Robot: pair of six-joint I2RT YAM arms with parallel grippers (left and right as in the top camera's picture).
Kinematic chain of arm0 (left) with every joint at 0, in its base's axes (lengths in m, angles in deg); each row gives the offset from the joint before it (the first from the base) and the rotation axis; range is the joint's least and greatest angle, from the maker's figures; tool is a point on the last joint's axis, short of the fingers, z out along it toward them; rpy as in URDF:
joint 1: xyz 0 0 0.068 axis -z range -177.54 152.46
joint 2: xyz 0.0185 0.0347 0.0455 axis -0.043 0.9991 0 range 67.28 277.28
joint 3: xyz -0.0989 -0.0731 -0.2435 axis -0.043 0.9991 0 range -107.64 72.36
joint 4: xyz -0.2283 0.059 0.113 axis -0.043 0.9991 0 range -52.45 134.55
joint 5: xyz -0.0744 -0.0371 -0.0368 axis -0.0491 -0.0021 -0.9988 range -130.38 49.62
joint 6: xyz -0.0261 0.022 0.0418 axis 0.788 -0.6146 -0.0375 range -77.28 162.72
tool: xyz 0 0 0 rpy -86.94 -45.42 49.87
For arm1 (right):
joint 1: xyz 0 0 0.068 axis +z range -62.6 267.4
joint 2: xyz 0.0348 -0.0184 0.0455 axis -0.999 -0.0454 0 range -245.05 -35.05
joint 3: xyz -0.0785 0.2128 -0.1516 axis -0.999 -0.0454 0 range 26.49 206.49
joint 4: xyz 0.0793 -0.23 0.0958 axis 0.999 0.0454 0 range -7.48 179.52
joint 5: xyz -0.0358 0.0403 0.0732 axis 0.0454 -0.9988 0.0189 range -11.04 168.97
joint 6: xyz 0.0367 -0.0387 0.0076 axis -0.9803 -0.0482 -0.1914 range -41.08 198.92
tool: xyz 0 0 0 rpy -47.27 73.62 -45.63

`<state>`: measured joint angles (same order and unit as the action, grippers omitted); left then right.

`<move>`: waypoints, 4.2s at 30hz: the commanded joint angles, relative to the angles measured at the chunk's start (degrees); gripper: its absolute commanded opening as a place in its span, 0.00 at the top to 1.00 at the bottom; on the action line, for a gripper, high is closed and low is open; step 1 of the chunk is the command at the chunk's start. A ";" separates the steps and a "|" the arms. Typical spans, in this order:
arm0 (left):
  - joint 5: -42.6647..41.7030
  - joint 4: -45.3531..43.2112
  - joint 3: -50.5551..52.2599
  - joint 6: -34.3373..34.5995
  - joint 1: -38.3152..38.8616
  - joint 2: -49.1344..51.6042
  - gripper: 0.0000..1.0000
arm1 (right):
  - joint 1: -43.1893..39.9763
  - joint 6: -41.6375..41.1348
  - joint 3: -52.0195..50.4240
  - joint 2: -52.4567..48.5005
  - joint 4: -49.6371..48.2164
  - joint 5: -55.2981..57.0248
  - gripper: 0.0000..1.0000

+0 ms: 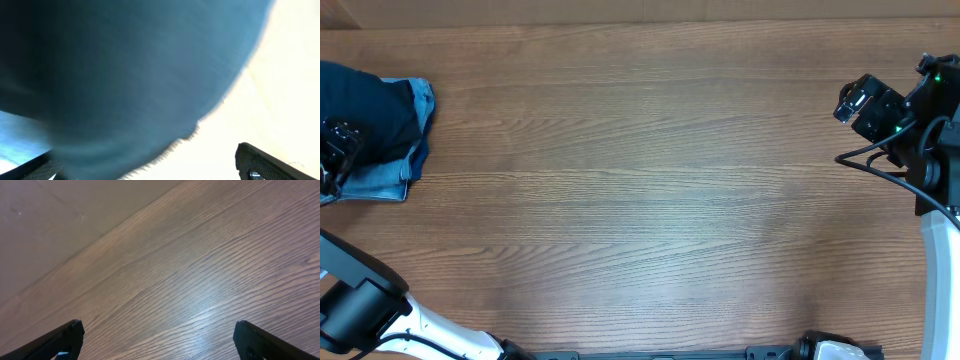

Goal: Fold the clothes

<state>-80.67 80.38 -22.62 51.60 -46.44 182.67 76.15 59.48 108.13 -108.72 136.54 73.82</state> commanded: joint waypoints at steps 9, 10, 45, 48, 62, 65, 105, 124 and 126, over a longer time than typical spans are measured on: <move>9.90 -0.26 -1.27 -9.20 6.82 -20.02 0.03 | -0.13 0.39 0.92 0.24 -0.24 0.20 0.00; 12.22 -0.26 -1.27 -9.81 7.52 -21.68 0.02 | -0.13 0.39 0.92 0.24 -0.24 0.17 0.00; 38.29 -20.68 -1.25 -4.68 13.44 9.11 0.96 | -0.13 0.39 0.92 0.24 -0.24 0.17 0.00; 39.04 -20.48 -1.25 -3.85 13.42 12.92 0.96 | -0.13 0.39 0.92 0.24 -0.24 0.17 0.00; 35.76 -13.33 -8.68 -4.15 13.99 1.31 0.92 | -0.13 0.39 0.92 0.24 -0.24 0.17 0.00; 35.78 -15.10 -8.68 -7.37 14.43 -3.23 0.82 | -0.13 0.39 0.92 0.24 -0.24 0.17 0.00; 43.36 -22.14 -13.66 -11.04 14.95 -1.97 0.38 | -0.13 0.39 0.92 0.24 -0.26 0.17 0.00; 19.30 26.73 -14.62 -2.21 15.61 -33.44 0.00 | -0.13 0.39 0.92 0.24 -0.24 0.17 0.00; 19.30 32.44 -14.62 -3.13 15.63 -35.63 0.00 | -0.13 0.39 0.92 0.24 -0.26 0.17 0.00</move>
<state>-58.14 107.22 -37.51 48.39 -30.88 151.00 76.13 59.50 108.13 -108.72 136.56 73.82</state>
